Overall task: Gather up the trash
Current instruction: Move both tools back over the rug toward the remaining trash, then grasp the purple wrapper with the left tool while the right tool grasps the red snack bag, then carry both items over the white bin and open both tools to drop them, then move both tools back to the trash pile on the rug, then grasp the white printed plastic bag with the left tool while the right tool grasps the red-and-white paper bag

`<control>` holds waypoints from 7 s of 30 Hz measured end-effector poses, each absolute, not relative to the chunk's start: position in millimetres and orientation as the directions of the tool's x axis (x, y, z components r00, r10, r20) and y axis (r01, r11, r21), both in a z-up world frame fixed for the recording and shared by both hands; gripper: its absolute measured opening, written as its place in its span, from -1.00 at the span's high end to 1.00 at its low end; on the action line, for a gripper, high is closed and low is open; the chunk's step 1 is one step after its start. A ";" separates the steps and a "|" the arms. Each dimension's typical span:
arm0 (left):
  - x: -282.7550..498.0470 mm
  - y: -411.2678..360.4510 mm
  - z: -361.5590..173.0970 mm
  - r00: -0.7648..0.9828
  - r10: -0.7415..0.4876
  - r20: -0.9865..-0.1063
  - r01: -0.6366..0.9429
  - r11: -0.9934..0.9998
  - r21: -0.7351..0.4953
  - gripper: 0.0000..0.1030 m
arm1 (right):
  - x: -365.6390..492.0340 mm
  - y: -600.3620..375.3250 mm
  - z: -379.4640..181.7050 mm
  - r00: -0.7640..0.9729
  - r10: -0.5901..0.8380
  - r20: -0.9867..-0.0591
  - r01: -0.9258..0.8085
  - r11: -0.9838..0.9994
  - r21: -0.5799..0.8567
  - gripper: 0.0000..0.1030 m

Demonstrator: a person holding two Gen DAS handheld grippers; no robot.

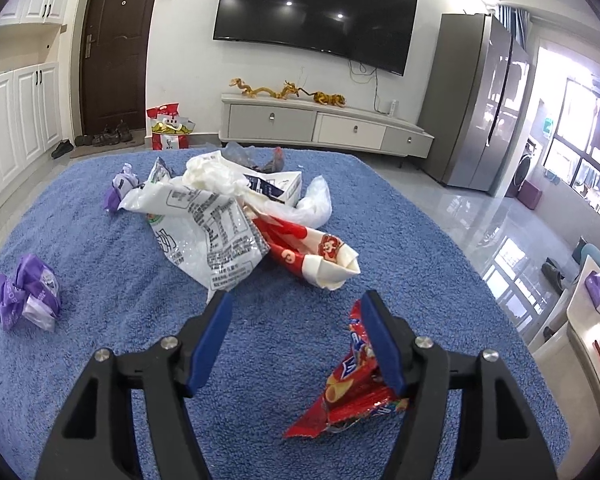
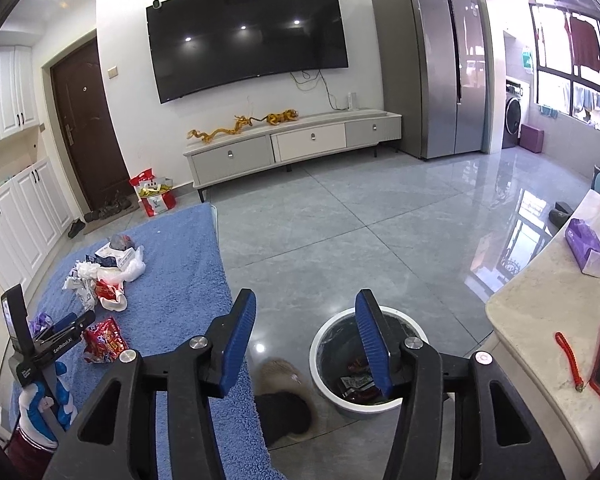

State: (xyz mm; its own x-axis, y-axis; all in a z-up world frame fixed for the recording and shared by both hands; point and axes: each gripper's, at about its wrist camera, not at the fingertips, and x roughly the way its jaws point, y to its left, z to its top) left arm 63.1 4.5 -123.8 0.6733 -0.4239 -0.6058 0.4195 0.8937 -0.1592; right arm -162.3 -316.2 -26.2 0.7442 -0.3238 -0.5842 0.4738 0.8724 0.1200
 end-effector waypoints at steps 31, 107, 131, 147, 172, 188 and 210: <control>43.2 22.1 -136.5 0.655 -0.244 -0.715 0.282 0.957 -0.069 -0.26 | -71.3 -278.1 -71.7 0.791 0.037 -0.611 0.077 0.984 0.159 -0.03; 25.7 -214.3 -50.8 0.421 -0.535 -0.732 0.755 0.654 -0.043 0.38 | -88.1 -408.5 -130.9 0.753 -0.038 -0.657 0.273 0.927 0.259 0.84; 17.4 -418.0 -141.5 0.205 -0.536 -0.819 0.826 0.544 -0.149 -0.29 | -97.8 -526.4 -229.2 0.578 -0.139 -0.804 0.569 0.775 0.275 0.27; 0.2 -303.1 -62.6 0.409 -0.598 -0.689 0.791 0.609 -0.060 -0.29 | -104.1 -471.3 -130.2 0.695 -0.206 -0.689 0.481 0.846 0.232 0.12; 19.2 -33.7 -40.8 0.695 -0.327 -0.640 0.404 0.914 -0.028 -0.36 | -25.8 -272.7 -31.8 0.828 0.090 -0.554 -0.017 0.990 0.137 0.05; 84.8 92.3 -77.8 0.632 -0.313 -0.709 0.213 0.950 -0.229 -0.36 | 48.1 -221.3 -63.0 0.740 0.174 -0.650 -0.115 0.984 0.133 0.04; 224.0 92.4 -118.7 0.446 -0.622 -0.643 0.491 0.771 -0.406 -0.35 | 158.7 -150.4 -121.0 0.578 0.325 -0.749 -0.260 0.943 0.208 0.04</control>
State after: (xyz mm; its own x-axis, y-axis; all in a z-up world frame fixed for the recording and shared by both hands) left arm 224.0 92.4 -118.7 0.4464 -0.6222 -0.6431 0.4906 0.7713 -0.4056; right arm 158.7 -150.4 -121.0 0.5780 0.3245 -0.7487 -0.2604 0.9429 0.2077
